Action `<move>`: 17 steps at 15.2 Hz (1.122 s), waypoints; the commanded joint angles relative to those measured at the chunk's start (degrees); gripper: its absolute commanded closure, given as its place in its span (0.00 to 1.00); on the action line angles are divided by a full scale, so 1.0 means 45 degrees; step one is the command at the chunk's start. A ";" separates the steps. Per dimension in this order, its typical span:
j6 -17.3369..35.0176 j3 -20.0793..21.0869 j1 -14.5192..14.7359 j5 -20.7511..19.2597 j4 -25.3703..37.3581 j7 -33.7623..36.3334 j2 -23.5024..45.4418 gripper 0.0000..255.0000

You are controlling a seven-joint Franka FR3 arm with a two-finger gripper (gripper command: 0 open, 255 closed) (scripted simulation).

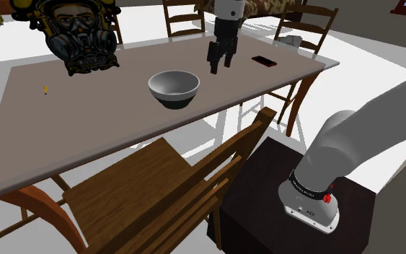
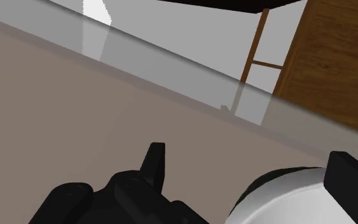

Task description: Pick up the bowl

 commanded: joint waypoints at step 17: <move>0.2857 0.0178 0.0085 0.0624 0.2092 0.0602 0.4127 0.00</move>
